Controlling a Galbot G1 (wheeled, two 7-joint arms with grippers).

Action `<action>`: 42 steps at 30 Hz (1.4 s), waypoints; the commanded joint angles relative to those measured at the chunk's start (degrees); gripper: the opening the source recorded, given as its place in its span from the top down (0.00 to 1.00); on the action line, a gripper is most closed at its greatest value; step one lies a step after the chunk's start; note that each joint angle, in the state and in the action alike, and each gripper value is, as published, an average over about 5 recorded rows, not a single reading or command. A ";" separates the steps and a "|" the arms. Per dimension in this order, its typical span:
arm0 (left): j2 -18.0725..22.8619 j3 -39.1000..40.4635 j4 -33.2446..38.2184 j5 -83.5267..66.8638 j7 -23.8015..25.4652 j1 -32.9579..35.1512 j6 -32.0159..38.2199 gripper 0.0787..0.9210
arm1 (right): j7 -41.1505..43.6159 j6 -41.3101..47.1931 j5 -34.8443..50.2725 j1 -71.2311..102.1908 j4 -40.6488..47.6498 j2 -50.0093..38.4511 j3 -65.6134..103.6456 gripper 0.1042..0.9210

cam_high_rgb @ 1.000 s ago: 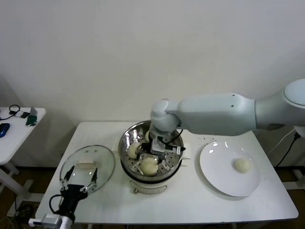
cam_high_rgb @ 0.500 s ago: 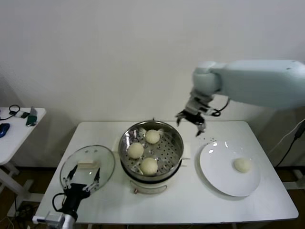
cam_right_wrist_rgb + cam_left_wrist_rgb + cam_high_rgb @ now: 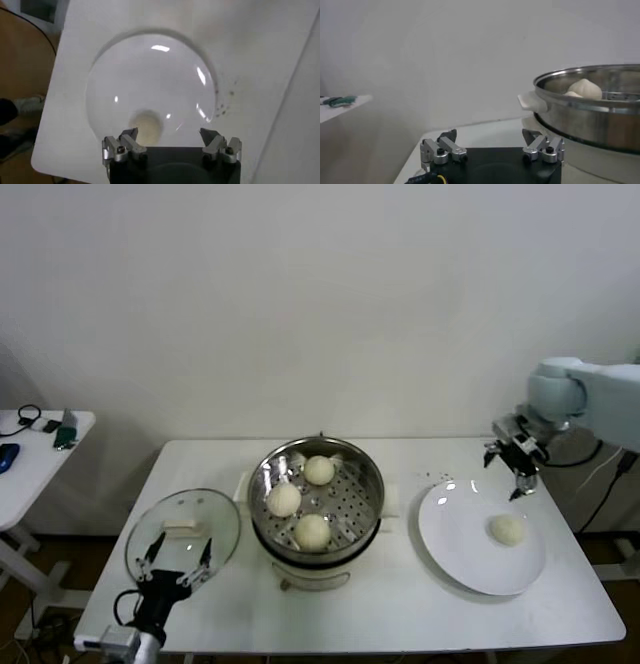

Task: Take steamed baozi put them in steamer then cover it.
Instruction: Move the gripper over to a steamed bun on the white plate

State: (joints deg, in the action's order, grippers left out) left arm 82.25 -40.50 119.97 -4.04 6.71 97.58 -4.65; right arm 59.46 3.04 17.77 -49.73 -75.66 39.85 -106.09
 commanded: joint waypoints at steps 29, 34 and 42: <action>-0.30 0.03 -3.19 0.82 -0.03 -0.48 0.35 0.12 | -6.72 4.65 -10.32 36.46 18.17 -2.11 28.58 0.13; -0.35 0.00 -3.07 0.84 -0.05 -0.32 0.38 0.12 | -6.70 4.47 -10.41 36.04 17.95 -1.84 28.78 0.23; -0.42 0.09 -2.76 0.96 -0.02 -0.48 0.30 0.12 | -3.41 3.71 -7.50 28.48 14.83 -2.67 25.95 0.32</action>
State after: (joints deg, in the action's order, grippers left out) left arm 81.92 -40.34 117.22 -3.12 6.66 97.20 -4.26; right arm 54.05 7.03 8.09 -16.48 -59.40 37.48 -79.59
